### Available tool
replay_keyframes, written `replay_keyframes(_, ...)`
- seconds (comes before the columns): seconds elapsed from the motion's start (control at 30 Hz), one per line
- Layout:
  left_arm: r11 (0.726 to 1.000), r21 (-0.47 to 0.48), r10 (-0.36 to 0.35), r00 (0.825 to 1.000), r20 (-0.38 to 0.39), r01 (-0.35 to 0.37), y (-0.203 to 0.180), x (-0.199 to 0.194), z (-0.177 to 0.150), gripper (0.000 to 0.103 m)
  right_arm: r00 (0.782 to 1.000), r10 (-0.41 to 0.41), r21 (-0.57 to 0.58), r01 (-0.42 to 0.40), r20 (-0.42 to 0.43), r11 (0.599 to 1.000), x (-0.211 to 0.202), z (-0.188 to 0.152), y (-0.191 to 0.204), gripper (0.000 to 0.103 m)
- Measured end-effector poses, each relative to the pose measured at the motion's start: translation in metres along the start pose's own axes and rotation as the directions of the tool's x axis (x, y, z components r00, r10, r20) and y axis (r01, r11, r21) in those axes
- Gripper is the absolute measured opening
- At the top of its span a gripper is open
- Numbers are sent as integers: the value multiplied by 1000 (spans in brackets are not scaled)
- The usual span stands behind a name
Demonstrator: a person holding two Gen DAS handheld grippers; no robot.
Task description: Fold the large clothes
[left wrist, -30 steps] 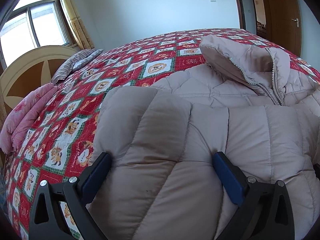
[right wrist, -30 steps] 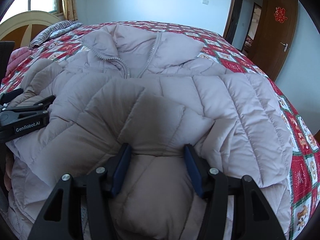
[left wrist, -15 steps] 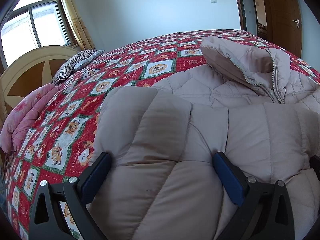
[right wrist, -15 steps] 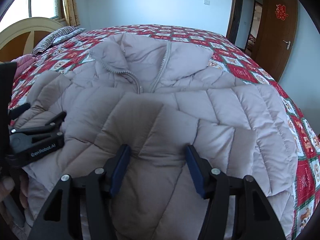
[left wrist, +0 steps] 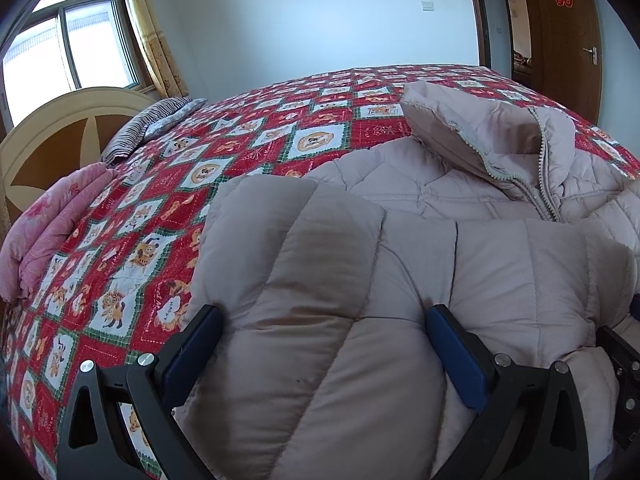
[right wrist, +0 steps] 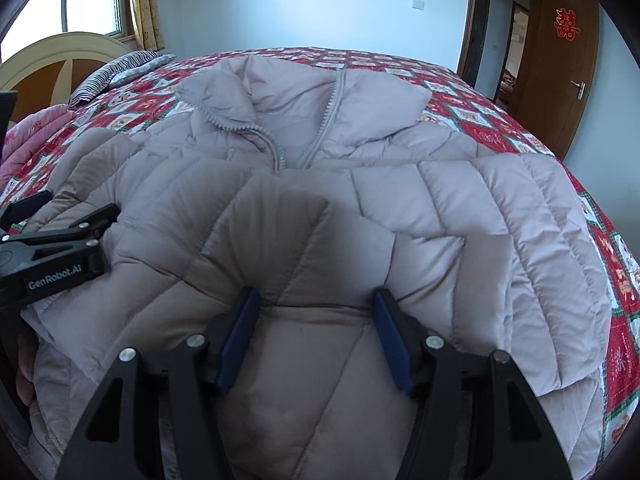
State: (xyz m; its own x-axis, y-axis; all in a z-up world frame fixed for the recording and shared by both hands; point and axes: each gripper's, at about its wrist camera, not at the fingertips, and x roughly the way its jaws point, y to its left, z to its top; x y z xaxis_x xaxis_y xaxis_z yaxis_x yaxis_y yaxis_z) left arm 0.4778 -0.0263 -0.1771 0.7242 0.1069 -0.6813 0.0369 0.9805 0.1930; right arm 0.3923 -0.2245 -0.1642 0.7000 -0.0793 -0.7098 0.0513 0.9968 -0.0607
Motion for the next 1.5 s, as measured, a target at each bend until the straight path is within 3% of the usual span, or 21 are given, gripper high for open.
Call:
replay_keyframes(0.1,1000,27,13,1000,1,-13,0,-9,3,102,1000,-3,-3,3,3,1000,-1,-1,1,63)
replay_keyframes(0.2,998,31,50,995,91,-53,5,-37,12,102,1000,-2,-1,2,8,1000,-1,-2,1,63)
replay_keyframes(0.37,999,37,25,990,142,-30,6,-54,58,102,1000,12,8,-12,14,1000,-2,-2,-1,64)
replay_keyframes(0.57,999,-4,-37,993,116,38,-13,-12,129,102,1000,23,18,-23,21,1000,-3,-3,-2,64)
replay_keyframes(0.77,995,-8,-98,995,-1,98,-51,62,164,102,999,41,33,-42,28,999,-4,-3,-4,64)
replay_keyframes(0.8,995,-5,-98,995,-16,98,-56,73,165,98,999,46,36,-47,29,998,-4,-3,-5,64)
replay_keyframes(0.83,996,-3,-92,996,-21,92,-60,82,166,77,998,52,39,-53,30,998,-4,-3,-6,65)
replay_keyframes(0.87,994,3,-109,994,-34,109,-64,90,166,64,998,59,44,-60,32,997,-4,-3,-7,65)
replay_keyframes(0.93,989,16,-146,987,-72,147,-69,103,164,13,997,76,52,-78,34,996,-4,-3,-9,66)
replay_keyframes(0.97,987,29,-155,985,-74,157,-71,105,162,8,995,97,61,-99,36,993,-4,-2,-11,67)
replay_keyframes(1.1,986,57,-158,987,-4,158,-70,96,158,7,966,257,206,-257,27,944,-18,17,-43,69)
replay_keyframes(1.13,985,52,-164,986,6,164,-69,96,157,6,963,265,238,-267,42,934,-22,25,-52,71)
replay_keyframes(1.23,983,28,-180,984,-3,180,-65,101,155,6,965,252,309,-264,76,914,-24,64,-81,75)
replay_keyframes(1.33,979,8,-203,979,-1,203,-60,100,156,6,979,182,386,-203,92,900,-7,108,-112,76)
replay_keyframes(1.43,978,22,-207,978,-1,207,-61,97,158,5,986,160,445,-164,47,880,26,151,-136,78)
replay_keyframes(1.5,977,26,-213,977,1,213,-62,96,158,5,994,112,441,-106,12,891,50,175,-143,78)
